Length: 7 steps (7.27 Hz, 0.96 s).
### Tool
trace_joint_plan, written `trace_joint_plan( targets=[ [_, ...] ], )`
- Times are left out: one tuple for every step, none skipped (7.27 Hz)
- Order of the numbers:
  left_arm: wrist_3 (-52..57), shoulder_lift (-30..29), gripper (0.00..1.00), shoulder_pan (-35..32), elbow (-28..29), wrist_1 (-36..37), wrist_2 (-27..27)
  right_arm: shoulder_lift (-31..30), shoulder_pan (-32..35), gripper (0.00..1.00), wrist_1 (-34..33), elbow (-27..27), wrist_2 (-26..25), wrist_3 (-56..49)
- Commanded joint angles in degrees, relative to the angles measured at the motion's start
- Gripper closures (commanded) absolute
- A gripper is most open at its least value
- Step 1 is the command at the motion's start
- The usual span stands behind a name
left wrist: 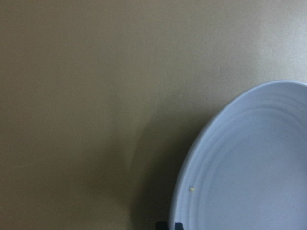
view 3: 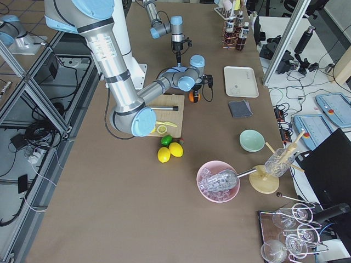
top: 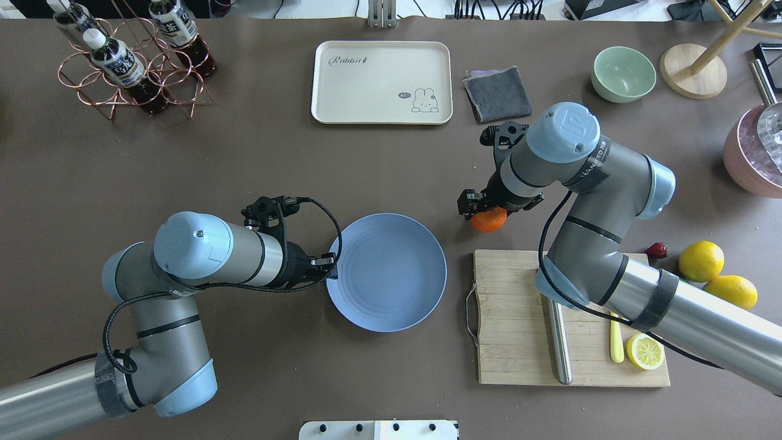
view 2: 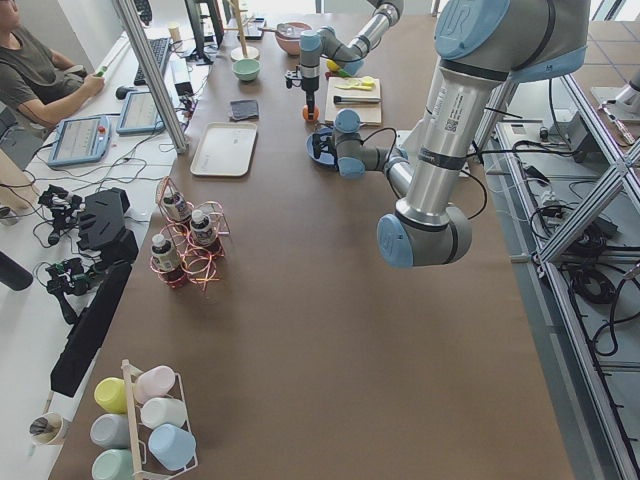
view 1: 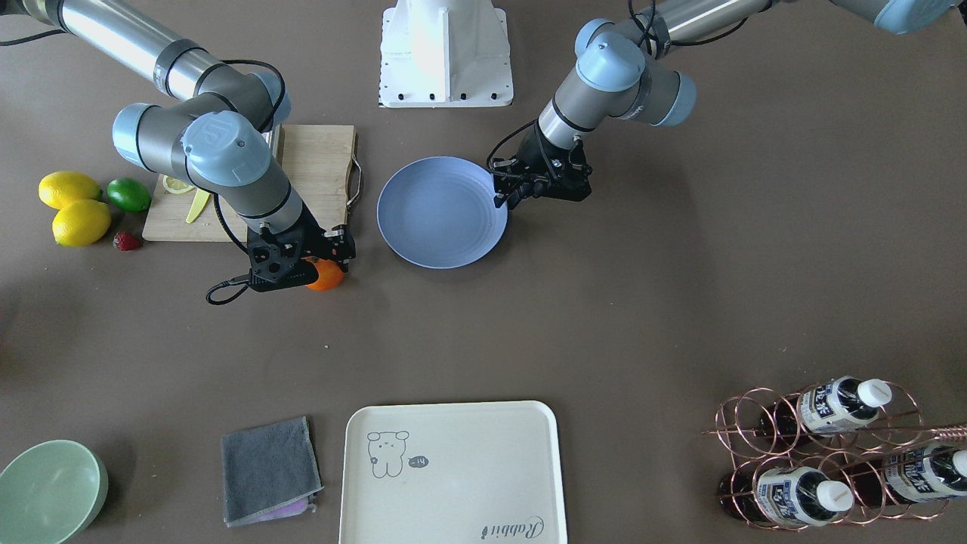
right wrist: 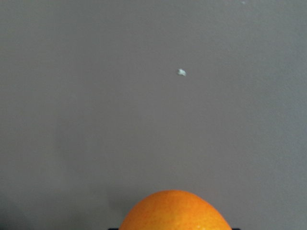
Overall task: Pick orange to plate
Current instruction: 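Carry the orange with the right gripper over the blue plate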
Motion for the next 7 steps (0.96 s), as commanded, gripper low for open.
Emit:
trace_joint_plan(
  targets=[
    [0.39, 0.61, 0.03, -2.42, -0.92, -0.01, -0.48, 5.54, 0.04, 1.00, -1.55, 0.13, 0.39, 4.64],
    [1.35, 2.27, 0.03, -4.79, -1.53, -0.01, -1.70, 8.70, -1.44, 1.00, -4.09, 0.21, -0.13, 7.20],
    [5.53, 3.68, 0.03, -8.38, -1.53, -0.01, -5.80, 10.13, -3.63, 1.00, -4.72, 0.48, -1.36, 9.83],
    [7.23, 5.61, 0.03, -10.33, -1.45, -0.01, -6.63, 10.49, -7.39, 1.00, -4.73, 0.39, -5.46, 10.38],
    [8.20, 5.89, 0.03, -10.44, -0.49, 0.16, -6.29, 10.93, -10.48, 1.00, -4.73, 0.04, -7.59, 11.17],
    [8.38, 6.85, 0.03, -10.79, -0.39, 0.08, -6.29, 10.84, -12.51, 1.00, -4.73, -0.22, -9.18, 12.14],
    [8.30, 6.42, 0.03, -10.44, -0.22, 0.08, -6.29, 10.58, -13.83, 1.00, -4.73, -0.40, -9.98, 12.15]
  ],
)
